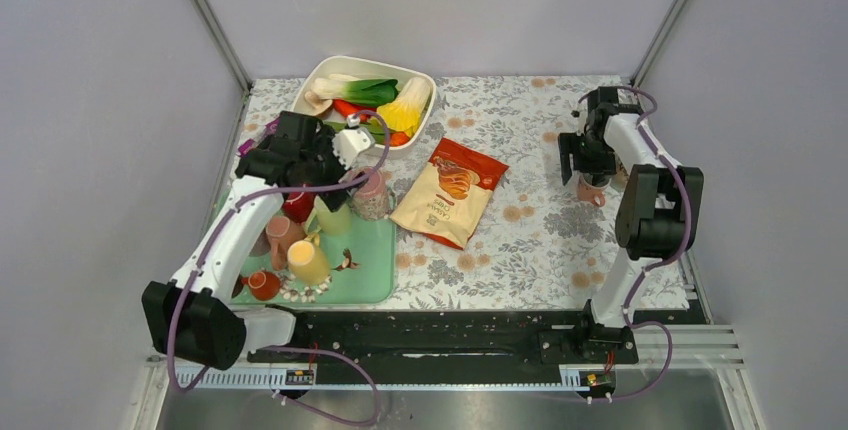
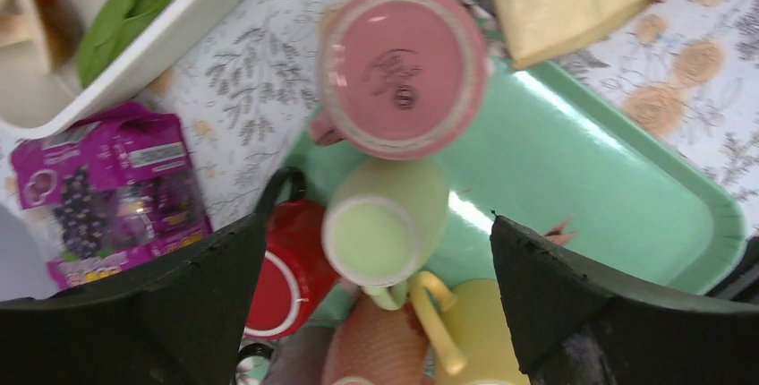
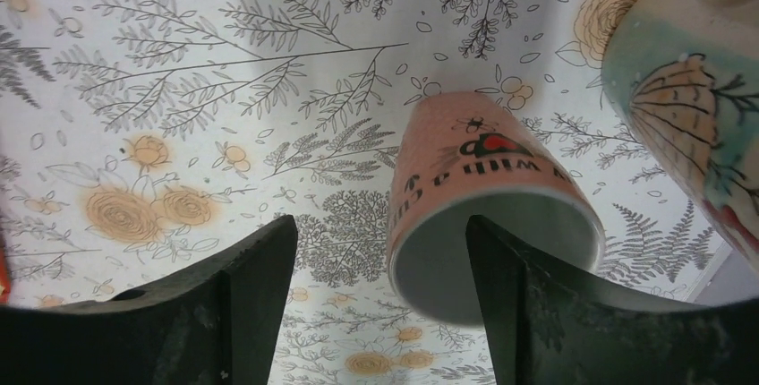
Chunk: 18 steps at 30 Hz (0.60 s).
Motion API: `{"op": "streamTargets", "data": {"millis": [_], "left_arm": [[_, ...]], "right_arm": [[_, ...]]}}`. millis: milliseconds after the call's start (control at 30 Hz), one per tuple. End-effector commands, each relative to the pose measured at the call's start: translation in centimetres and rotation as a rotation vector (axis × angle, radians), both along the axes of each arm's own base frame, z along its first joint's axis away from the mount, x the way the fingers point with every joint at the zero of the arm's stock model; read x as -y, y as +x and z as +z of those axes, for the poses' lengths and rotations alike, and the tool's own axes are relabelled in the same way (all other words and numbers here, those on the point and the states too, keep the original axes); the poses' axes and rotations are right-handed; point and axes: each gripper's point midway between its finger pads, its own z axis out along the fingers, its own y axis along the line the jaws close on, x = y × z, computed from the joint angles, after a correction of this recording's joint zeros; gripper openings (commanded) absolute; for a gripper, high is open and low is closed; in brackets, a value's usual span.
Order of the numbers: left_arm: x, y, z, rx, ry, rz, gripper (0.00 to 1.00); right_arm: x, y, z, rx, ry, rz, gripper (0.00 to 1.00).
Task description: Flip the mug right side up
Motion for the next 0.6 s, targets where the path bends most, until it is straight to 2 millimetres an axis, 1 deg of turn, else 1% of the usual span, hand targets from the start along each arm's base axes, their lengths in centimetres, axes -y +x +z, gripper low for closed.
{"op": "streamTargets", "data": {"millis": [0,67,100,133,200,233,267,300,333,433,567], "left_arm": [[-1.2,3.5,2.4,0.062,-0.016,0.023,0.99],[-1.1,4.6,2.3,0.035,-0.057,0.041,0.99],[-0.7,5.1,2.3,0.014,-0.095,0.047,0.99],[-0.4,5.5,2.2,-0.010,-0.130,0.061,0.99],[0.3,6.4,1.8,-0.066,-0.188,0.101,0.98],[0.6,6.8,1.5,-0.090,-0.211,0.117,0.97],[1.0,7.3,1.1,-0.108,-0.230,0.132,0.97],[1.2,7.6,0.6,-0.127,-0.245,0.143,0.96],[1.5,8.0,-0.2,-0.153,-0.255,0.150,0.95],[2.1,8.4,-1.5,-0.221,-0.278,0.159,0.88],[2.8,7.7,-2.9,-0.294,-0.300,0.148,0.80]], "right_arm": [[-1.1,1.3,6.3,0.173,0.021,0.010,0.80],[-1.2,1.3,7.4,0.199,0.008,0.007,0.81],[-1.3,1.3,7.9,0.212,0.003,0.007,0.84],[-1.6,1.2,8.5,0.225,0.002,0.013,0.90],[-2.2,1.1,9.4,0.246,0.003,0.030,0.91],[-2.1,1.0,9.7,0.255,-0.013,0.026,0.92],[-2.5,1.0,10.0,0.263,-0.021,0.037,0.92],[-3.3,0.8,10.1,0.264,-0.027,0.061,0.92],[-3.8,0.7,10.3,0.268,-0.031,0.075,0.92],[-4.8,0.3,10.4,0.267,-0.035,0.110,0.92],[-5.9,0.2,11.1,0.286,-0.033,0.140,0.92]]}}
